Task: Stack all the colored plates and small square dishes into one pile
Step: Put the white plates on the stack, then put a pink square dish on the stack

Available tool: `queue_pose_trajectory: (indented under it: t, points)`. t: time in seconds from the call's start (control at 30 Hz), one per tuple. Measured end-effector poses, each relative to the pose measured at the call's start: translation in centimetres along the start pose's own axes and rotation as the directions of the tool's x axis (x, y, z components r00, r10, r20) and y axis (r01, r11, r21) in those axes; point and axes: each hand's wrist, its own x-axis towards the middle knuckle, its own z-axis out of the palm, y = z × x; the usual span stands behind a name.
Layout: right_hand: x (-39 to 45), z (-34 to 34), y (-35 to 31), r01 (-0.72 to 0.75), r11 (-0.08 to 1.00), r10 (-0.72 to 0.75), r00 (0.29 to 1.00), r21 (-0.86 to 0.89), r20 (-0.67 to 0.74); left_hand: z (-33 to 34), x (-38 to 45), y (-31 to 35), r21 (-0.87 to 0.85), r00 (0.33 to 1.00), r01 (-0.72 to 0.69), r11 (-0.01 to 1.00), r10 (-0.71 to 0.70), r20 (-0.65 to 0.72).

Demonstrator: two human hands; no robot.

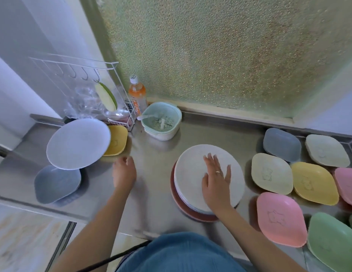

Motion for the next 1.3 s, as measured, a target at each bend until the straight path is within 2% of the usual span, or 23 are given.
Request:
queue_pose_trajectory:
  t: [0.03,0.1,0.17,0.23,0.33,0.43,0.53,0.73,0.9,1.03,1.17,1.3]
  points:
    - [0.3,0.6,-1.2,0.044,0.999,-0.044,0.999,0.015,0.022,-1.3,1.1,-0.6,-0.076,0.995,0.089,0.993,-0.091,-0.03]
    - [0.8,1.7,-3.6,0.103,0.993,-0.106,0.993,0.052,0.059,-3.4,3.6,-2.0,-0.264,0.966,0.251,0.931,-0.26,0.0]
    - [0.9,2.7,-5.8,0.129,0.987,-0.136,0.988,0.09,0.078,-5.2,5.8,-3.1,-0.465,0.905,0.415,0.782,-0.408,0.121]
    - [0.9,3.8,-7.2,0.136,0.983,-0.148,0.985,0.124,0.093,-6.3,7.4,-4.1,-0.574,0.85,0.513,0.638,-0.467,0.242]
    - [0.8,5.0,-8.6,0.118,0.981,-0.134,0.986,0.151,0.101,-7.3,8.7,-4.5,-0.694,0.819,0.547,0.468,-0.471,0.328]
    - [0.4,5.7,-9.2,0.081,0.984,-0.095,0.992,0.159,0.087,-7.5,10.2,-4.7,-0.798,0.801,0.528,0.291,-0.482,0.354]
    - [-0.1,6.3,-9.5,0.028,0.987,-0.041,0.996,0.156,0.083,-7.4,11.1,-5.3,-0.843,0.792,0.501,0.193,-0.495,0.357]
    - [0.2,6.4,-10.0,0.015,0.991,-0.025,0.997,0.132,0.072,-7.2,12.1,-6.0,-0.865,0.802,0.46,0.202,-0.513,0.307]
    - [1.6,6.0,-11.2,0.024,0.984,-0.035,0.998,0.178,0.061,-7.9,10.0,-7.1,-0.859,0.858,0.436,0.267,-0.411,0.307]
    - [2.6,5.4,-12.2,0.036,0.961,-0.05,0.998,0.273,0.044,-8.8,7.8,-8.8,-0.858,0.913,0.383,0.341,-0.284,0.294]
    - [3.5,4.6,-12.8,0.02,0.918,-0.041,0.998,0.396,0.045,-9.3,5.6,-9.2,-0.846,0.915,0.404,0.349,-0.164,0.369]
    - [4.0,2.7,-12.5,-0.174,0.775,0.103,0.983,0.608,0.15,-8.4,3.0,-7.9,-0.746,0.869,0.449,0.492,-0.046,0.492]
